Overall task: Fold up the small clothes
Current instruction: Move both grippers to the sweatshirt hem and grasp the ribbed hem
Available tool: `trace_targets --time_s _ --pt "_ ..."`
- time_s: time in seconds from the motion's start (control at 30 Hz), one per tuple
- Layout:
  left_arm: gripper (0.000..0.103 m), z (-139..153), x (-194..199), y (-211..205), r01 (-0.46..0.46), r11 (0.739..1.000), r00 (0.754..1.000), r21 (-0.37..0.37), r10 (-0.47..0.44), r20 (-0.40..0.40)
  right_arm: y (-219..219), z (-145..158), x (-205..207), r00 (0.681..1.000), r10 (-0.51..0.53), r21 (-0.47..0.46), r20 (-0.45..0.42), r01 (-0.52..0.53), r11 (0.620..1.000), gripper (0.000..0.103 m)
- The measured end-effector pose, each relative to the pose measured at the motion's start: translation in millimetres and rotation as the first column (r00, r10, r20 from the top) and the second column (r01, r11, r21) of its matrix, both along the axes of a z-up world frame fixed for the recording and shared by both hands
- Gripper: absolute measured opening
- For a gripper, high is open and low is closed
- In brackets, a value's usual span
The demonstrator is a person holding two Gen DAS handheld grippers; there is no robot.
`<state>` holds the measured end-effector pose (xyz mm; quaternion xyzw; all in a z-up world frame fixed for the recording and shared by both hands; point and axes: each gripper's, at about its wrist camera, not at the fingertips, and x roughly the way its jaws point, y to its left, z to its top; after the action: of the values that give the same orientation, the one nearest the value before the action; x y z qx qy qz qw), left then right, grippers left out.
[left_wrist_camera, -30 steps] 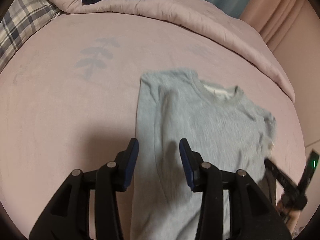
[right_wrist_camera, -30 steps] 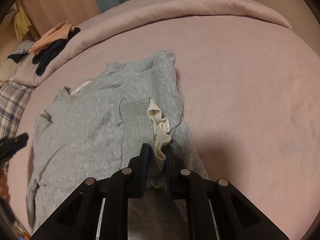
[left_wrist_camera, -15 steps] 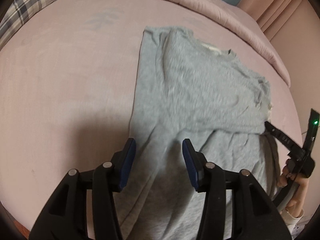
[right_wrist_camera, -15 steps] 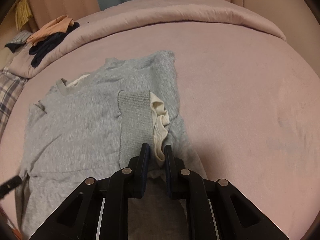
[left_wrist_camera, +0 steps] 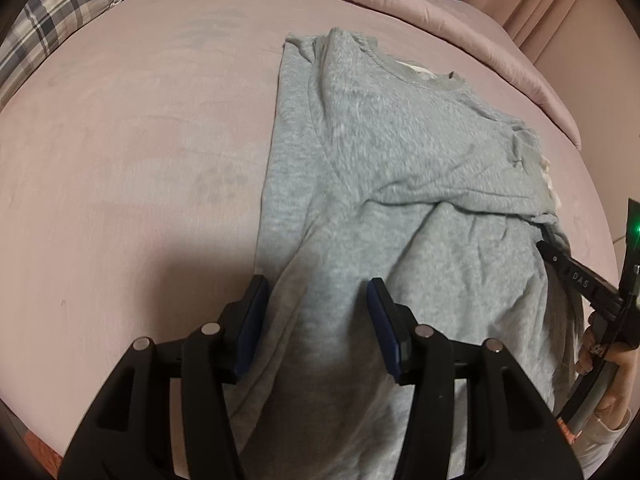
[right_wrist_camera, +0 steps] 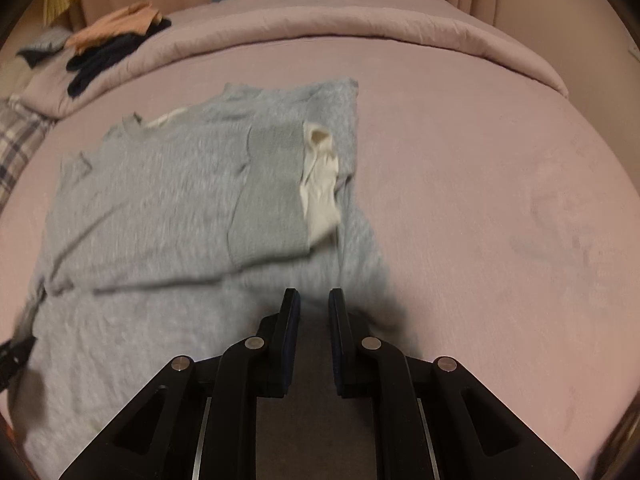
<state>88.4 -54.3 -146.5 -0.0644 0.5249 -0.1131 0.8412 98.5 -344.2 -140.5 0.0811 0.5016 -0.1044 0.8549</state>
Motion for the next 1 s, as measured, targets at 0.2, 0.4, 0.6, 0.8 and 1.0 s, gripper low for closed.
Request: trace_targets --time_s 0.2,0.4,0.6,0.8,1.0 --pt "0.051 0.3 -18.3 6.5 -0.007 0.999 1.0 -0.037 0.006 -0.011 4.3 0.5 -25.4 1.0 0.001 0.012 0.019 -0.001 1.0 0.013" --pt "0.051 2.1 -37.1 8.6 0.004 0.999 1.0 -0.036 -0.005 -0.012 4.9 2.3 -51.6 1.0 0.008 0.051 0.015 -0.009 0.999 0.013" --pt "0.051 2.8 -58.0 9.2 0.02 1.0 1.0 -0.016 -0.02 -0.018 8.5 3.6 -75.6 1.0 0.015 0.092 0.002 -0.015 0.996 0.013" --pt "0.051 4.5 -75.3 16.5 0.01 1.0 1.0 -0.023 -0.011 -0.02 13.8 5.2 -102.6 1.0 0.012 0.119 -0.012 -0.011 0.993 0.013" --pt "0.057 16.0 -90.1 24.0 0.017 0.998 0.998 -0.068 -0.021 -0.058 15.6 10.9 -119.7 0.999 0.019 0.146 -0.031 -0.014 0.989 0.013"
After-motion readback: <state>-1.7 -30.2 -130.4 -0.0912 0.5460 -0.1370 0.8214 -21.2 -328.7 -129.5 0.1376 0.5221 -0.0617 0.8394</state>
